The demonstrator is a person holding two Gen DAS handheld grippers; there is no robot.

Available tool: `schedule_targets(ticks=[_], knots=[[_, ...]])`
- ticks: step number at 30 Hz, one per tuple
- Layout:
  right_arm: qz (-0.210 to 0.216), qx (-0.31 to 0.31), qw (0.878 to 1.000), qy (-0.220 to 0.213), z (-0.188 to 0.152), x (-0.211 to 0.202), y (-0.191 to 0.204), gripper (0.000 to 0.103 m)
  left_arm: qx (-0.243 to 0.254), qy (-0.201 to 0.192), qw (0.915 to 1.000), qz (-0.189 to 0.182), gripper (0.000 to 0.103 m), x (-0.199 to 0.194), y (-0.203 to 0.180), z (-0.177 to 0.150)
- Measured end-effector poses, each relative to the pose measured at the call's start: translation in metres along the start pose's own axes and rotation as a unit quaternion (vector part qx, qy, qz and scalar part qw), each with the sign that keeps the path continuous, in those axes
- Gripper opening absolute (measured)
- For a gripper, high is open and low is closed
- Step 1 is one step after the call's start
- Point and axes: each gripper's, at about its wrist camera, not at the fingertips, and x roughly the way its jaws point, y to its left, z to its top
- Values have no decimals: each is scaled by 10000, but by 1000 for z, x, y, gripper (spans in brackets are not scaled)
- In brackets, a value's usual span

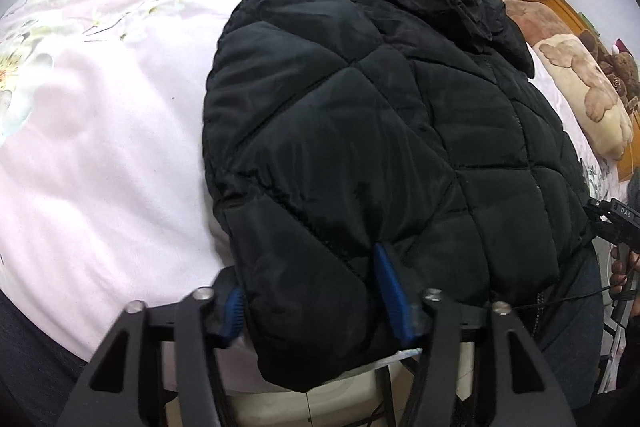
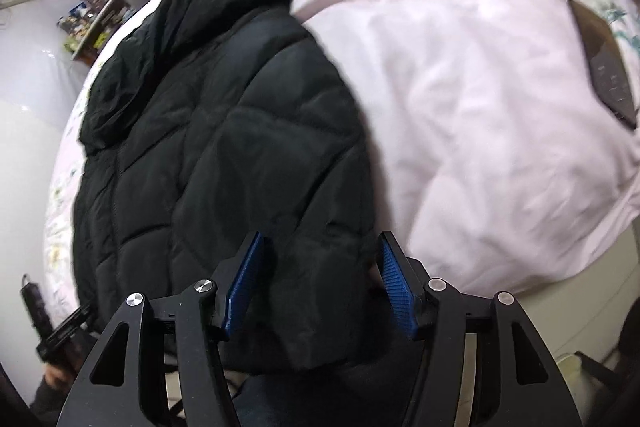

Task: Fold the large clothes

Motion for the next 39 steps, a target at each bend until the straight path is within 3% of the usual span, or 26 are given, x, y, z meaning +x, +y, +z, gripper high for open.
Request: schedule_targets(ticks=[1,2,4,10,16,23,29,33,39], knots=[[76,-25,10000,53,-1,0,2,44,23,-8,10000,-19,42,-2,-2,1],[27,-102,9999,29,-2,-1,5,39,26,-32,10000,-78,31,-5,-3,3],[135,-185,9997,-16,-1,-7,11,20,0,-111,9997,-236,22,-15,-3,9],[652,-539,9952,-486,2,-52,39,13,94,-840,9939,-702,16,-72,-7,27],[1088,-841,9868,-859,-1,-92,60,12,-132,-1594,9815,-1051,15,-133,8,46],[1582,-676,9764,-1309,-1,-126,64,12,-438,-2048,9692,-1298,14,-164,22,70],[1874,-505,9657,-1727,59,-132,74,12,-626,-2389,9592,-1378,14,-166,23,124],[1809,-529,9625,-1952,120,-126,97,12,-683,-2556,9546,-1367,15,-155,23,185],[1344,-507,9727,-1821,219,-76,126,12,-812,-2383,9618,-1079,15,-103,21,282]])
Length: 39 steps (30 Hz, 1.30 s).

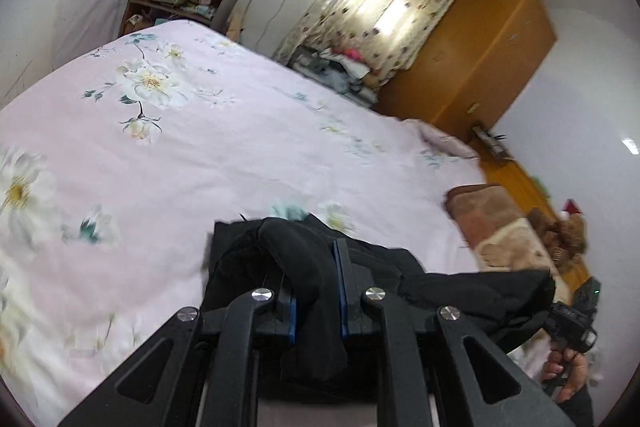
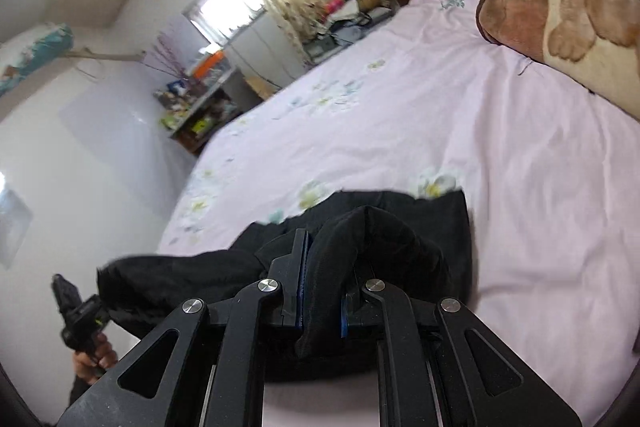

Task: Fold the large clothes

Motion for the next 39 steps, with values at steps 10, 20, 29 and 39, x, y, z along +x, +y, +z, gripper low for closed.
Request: schedule_targets(ticks=[10,20,29,39], knots=[[-729,309,9935,812,30,129,-45,15,-219,710,9954,611,16,136,31,11],[-360,976,9910,848,41,152,-74,25,-636,976,9928,274,38,162,43,20],[-556,326,9976,-267,51,91,-32,66,-677,-185,9973,215,84,97,23,49],[-1569,-1477,9761,279,-29,164,-3,66,1340,540,9831,1123,85,179,-13,-38]])
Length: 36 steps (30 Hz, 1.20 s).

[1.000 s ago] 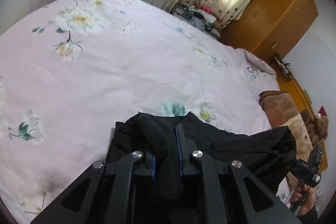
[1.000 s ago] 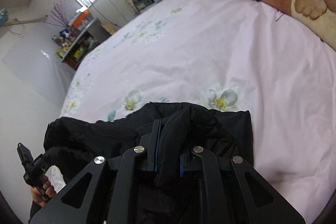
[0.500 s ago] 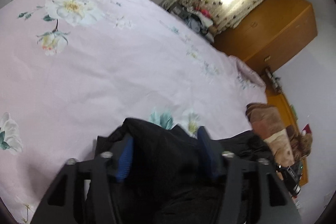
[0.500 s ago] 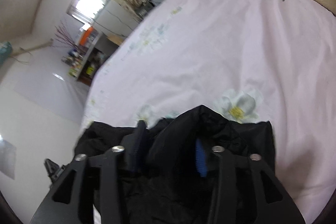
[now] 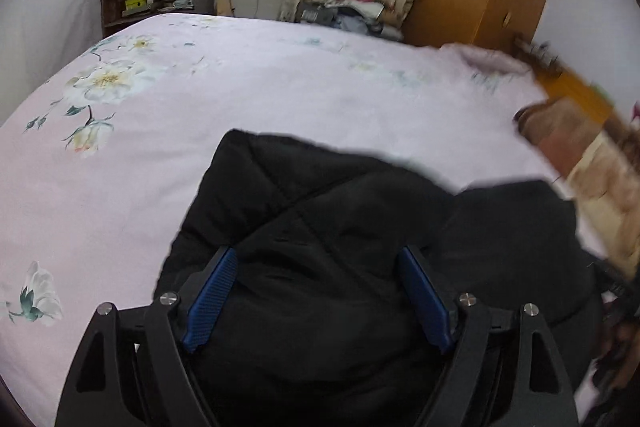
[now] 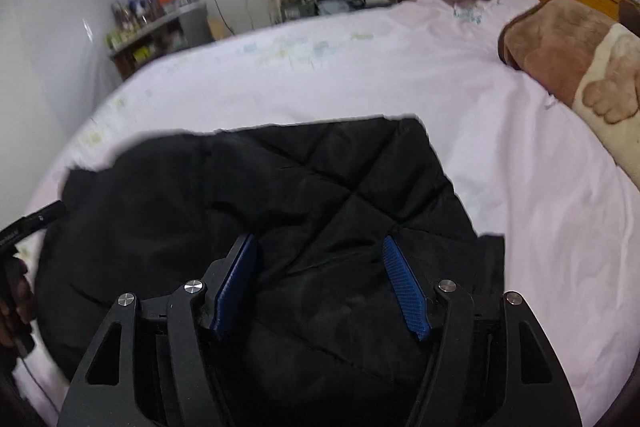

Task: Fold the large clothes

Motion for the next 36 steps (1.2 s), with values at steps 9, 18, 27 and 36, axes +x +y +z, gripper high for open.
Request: schedule_targets(ticks=[9,18,27,36], knots=[[-344,34,9992,-206,-21,41,-17,65,-154,-423,9987,225,90,28,16,-30],[-414,152,9990,15,-10,26,-18,65,-75,-133,9995,275,89,6,14,-9],[-157,777,9968,42,-46,-52,-78,70,-409,155,9990,40,89,-42,73,-35],[862,1692,9776,912,-72,0,-123,88,-1224,732,9876,-659,102,11,89,-67]])
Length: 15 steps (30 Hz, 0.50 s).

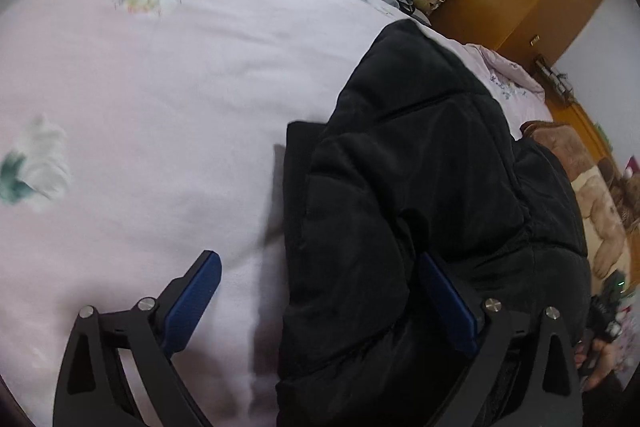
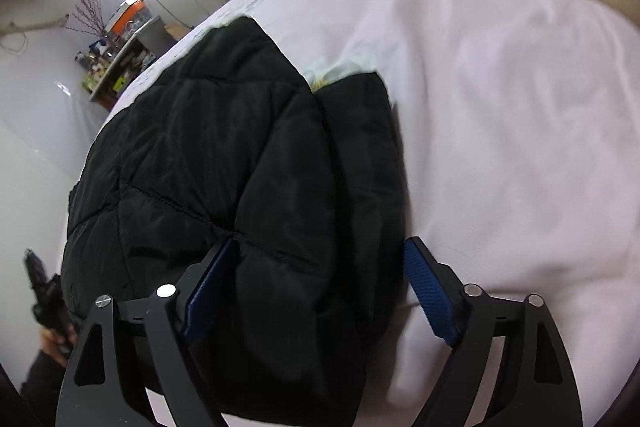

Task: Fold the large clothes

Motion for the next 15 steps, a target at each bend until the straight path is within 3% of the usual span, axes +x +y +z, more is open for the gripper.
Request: schedule_targets(ticks=[5,6,7,8,9,10,14,15], knots=[[427,314,9982,286,6,24,-11,90,79,123,9999,-65,102,14,-5,1],[522,283,9978,298,6,26,-8,77,111,173,9997,-125,99,16,-8,2],[636,270,9972,284,7,27,-5,65,88,264,9992,-297,86,19,-10,3],[635,208,9974,260,9,27,1,58,44,347,9981,-504,67,20,-12,6],[632,150,9976,253,10,27,6,49,2,420,9970,-650,66,22,-16,6],[581,92,9980,246,12,26,10,44,78,413,9975,-567,58,23,-23,7],[445,-26,9989,166,19,18,22,31,23,293,9977,-604,30,13,-32,10],[414,-88,9990,121,21,13,27,28,13,209,9979,-615,27,5,-33,12]])
